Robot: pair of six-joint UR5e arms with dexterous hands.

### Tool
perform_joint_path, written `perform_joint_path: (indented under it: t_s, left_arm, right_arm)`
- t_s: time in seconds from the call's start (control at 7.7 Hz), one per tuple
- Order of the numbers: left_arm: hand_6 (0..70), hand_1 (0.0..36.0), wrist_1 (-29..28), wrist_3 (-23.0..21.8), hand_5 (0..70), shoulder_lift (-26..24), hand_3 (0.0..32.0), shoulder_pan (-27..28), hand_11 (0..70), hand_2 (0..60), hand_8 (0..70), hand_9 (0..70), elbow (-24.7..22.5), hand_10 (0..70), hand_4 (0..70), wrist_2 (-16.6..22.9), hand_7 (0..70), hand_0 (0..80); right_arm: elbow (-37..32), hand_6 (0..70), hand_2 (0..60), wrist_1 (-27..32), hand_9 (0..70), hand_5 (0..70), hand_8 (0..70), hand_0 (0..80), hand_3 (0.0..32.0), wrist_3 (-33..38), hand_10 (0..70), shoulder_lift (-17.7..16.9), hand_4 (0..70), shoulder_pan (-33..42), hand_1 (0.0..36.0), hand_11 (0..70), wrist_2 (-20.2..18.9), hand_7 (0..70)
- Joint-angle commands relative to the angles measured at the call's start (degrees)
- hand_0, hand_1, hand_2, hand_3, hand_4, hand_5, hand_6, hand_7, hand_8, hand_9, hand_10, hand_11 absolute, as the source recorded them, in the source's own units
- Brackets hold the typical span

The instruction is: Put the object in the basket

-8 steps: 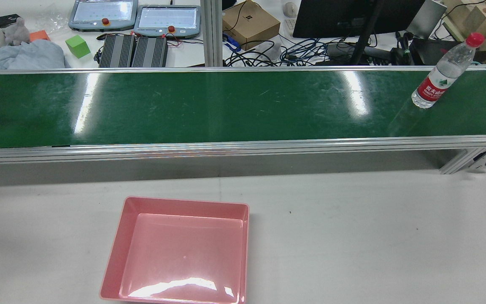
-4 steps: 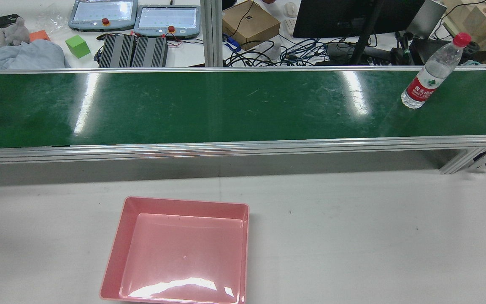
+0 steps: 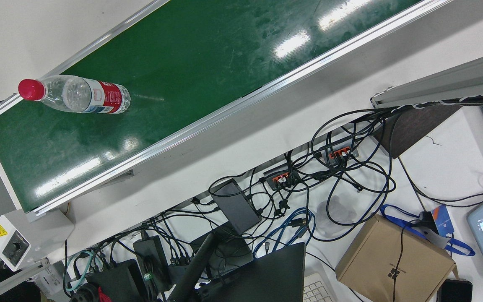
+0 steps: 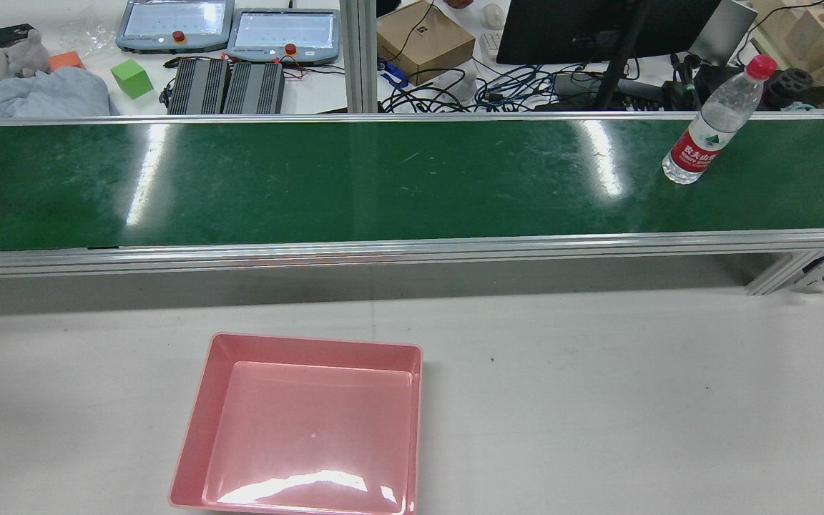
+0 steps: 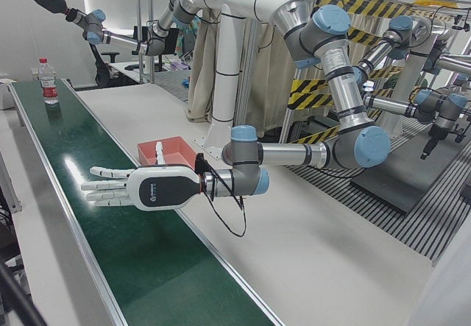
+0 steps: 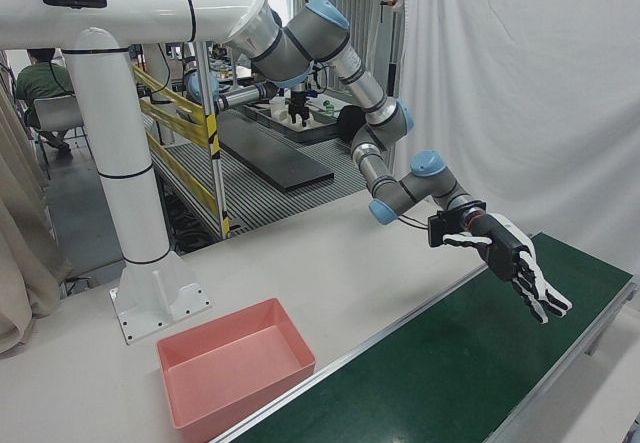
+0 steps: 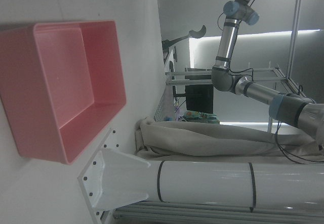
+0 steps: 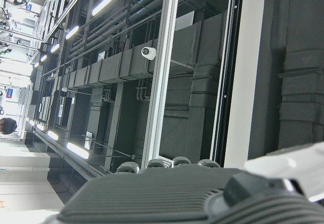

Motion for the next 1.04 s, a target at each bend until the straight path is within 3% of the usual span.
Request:
perform_joint_path:
  t_s: [0.0,0.91]
  left_arm:
    - [2.0,7.9,0.3,-0.1,15.0,0.0,0.0,-0.1,9.0,0.0,2.1,1.5,-1.0,5.5,12.3,0.1,1.6,49.1]
    - [3.0,9.0,0.6,-0.1,15.8,0.0,0.0,0.0,9.6,0.0,3.1,2.0,-1.2,5.8,14.2,0.1,2.0,49.4]
  right_arm:
    - [0.0,0.0,0.0,0.0,0.0,0.0,0.0,0.0,0.0,0.0,0.0,0.0,0.0,0.0,0.0,0.0,0.0,0.0]
    - [0.0,0.0,0.0,0.0,0.0,0.0,0.0,0.0,0.0,0.0,0.0,0.0,0.0,0.0,0.0,0.0,0.0,0.0]
